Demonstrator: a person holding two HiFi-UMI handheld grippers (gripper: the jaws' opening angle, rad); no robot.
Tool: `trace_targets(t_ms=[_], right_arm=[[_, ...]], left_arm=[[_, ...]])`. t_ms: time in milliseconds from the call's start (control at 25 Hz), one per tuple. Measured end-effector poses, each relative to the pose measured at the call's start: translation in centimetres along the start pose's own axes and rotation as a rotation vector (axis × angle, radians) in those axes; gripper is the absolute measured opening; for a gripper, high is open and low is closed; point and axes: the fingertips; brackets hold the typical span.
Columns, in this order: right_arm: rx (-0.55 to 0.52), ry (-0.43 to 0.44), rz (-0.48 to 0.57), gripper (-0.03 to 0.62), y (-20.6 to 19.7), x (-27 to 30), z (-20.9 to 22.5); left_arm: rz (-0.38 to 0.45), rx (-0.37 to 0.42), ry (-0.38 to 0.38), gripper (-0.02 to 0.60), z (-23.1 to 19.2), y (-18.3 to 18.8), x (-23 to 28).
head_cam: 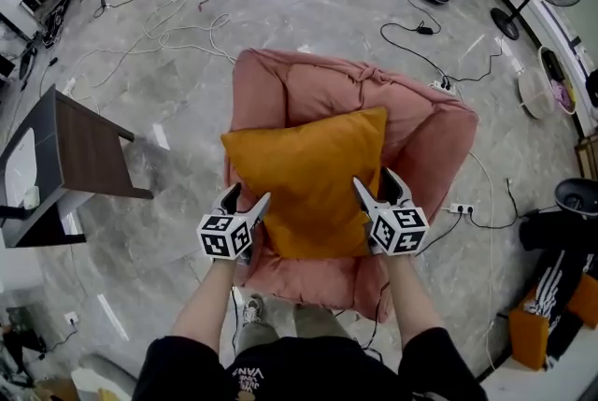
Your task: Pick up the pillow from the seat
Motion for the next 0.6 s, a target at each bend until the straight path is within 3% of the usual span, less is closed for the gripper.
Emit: trace_targets(t_ms=[280, 600], right_arm=[[0.047, 0.026, -0.034, 0.311, -1.5, 2.5, 2.3], [0.082, 0.094, -0.059, 0.313, -2.9, 4.1, 2.8]], left_arm=[[-0.034, -0.075, 0.007, 0.368, -1.3, -1.0, 2.3], [-0.044, -0.183, -0.034, 0.37, -1.1, -1.6, 4.0]])
Point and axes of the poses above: the fingertips, and each gripper's own axes: x forward along the fingers, z to its right, y out of its top, and after that the axes turned 11 degrees about -x, right-handed
